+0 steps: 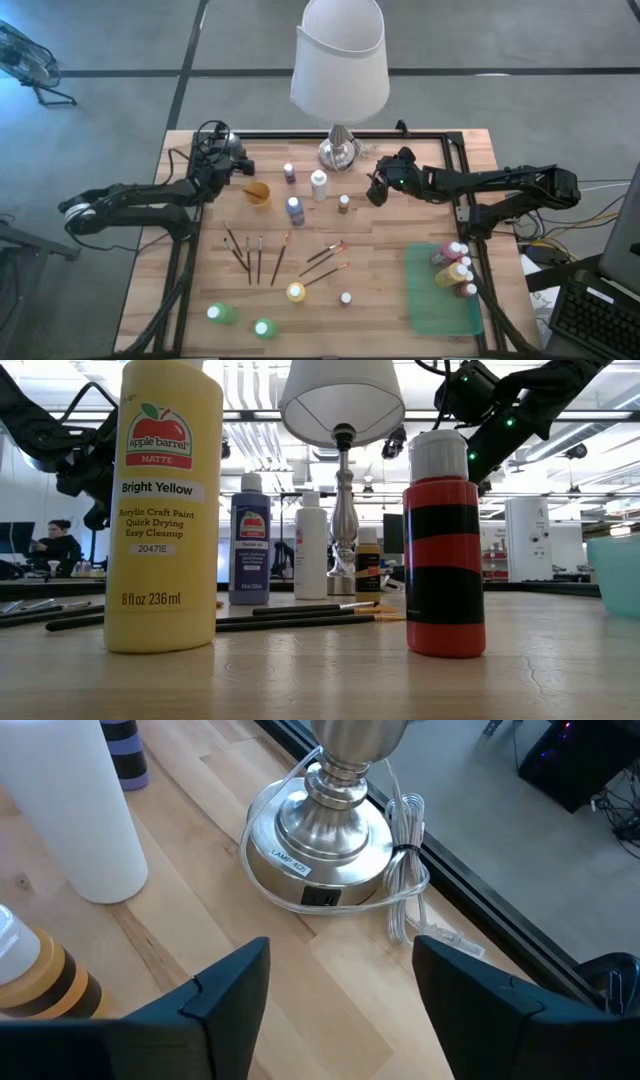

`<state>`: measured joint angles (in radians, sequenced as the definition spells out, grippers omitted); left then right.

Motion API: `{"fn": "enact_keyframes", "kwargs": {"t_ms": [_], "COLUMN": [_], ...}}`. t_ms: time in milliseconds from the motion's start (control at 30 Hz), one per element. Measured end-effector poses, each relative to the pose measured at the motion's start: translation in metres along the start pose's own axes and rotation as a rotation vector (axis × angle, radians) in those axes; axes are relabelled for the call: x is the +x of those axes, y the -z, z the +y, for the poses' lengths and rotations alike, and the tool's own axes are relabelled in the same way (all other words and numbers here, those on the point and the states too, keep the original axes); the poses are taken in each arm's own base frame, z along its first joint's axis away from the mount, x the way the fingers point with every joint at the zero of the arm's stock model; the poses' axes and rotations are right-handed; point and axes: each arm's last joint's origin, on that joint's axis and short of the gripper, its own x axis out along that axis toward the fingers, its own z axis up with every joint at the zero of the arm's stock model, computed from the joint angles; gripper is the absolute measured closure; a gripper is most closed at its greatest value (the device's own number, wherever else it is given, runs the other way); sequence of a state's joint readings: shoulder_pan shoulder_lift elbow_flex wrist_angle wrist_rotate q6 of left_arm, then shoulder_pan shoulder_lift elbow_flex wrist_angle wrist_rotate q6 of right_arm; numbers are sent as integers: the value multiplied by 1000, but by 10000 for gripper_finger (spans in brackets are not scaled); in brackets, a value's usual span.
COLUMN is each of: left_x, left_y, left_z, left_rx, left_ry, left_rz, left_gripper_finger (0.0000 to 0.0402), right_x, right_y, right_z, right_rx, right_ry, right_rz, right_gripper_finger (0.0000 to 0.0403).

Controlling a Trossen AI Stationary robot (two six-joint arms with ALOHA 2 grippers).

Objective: Pick & Place Paint Supplies
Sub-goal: Put the blue paint bottle into the green bin

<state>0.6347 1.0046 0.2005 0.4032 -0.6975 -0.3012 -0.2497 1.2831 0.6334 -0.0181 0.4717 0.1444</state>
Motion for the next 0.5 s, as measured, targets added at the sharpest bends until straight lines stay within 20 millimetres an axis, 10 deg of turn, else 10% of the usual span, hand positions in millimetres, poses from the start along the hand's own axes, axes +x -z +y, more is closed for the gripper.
{"fn": "enact_keyframes", "kwargs": {"t_ms": [500], "left_x": [2], "left_y": [-1], "left_z": [3], "left_rx": [3], "left_ry": [-18], "left_rz": [-22], "left_gripper_finger": [85], "right_x": [0], "right_y": [0], "right_z": [0], "right_rx": [0], "right_ry": [-1], "right_rz": [0], "right_gripper_finger": [138]}}
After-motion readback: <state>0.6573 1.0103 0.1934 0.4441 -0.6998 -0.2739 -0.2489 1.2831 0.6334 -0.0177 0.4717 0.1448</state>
